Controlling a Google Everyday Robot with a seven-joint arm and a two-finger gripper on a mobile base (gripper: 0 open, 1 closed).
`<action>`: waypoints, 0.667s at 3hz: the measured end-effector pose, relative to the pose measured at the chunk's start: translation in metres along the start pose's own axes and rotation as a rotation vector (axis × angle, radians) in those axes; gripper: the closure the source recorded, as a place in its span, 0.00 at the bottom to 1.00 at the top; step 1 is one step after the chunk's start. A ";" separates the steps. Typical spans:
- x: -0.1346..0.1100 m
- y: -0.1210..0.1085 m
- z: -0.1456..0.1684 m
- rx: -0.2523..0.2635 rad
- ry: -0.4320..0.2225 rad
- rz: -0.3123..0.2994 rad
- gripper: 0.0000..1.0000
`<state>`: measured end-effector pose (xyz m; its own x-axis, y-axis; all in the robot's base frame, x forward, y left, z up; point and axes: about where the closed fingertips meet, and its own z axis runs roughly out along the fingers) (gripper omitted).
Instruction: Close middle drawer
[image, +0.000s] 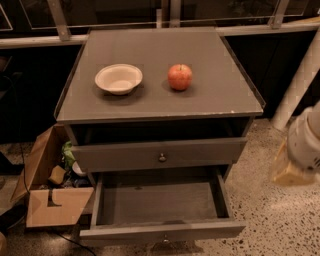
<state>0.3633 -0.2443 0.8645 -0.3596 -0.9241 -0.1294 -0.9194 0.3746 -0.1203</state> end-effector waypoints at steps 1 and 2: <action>0.025 0.035 0.058 -0.129 0.048 0.055 1.00; 0.028 0.042 0.064 -0.146 0.058 0.056 1.00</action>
Offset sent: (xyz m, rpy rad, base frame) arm -0.0289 -0.0047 -0.0585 0.0100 0.1272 -0.0392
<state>0.3253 -0.2500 0.7925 -0.4153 -0.9067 -0.0741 -0.9097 0.4142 0.0303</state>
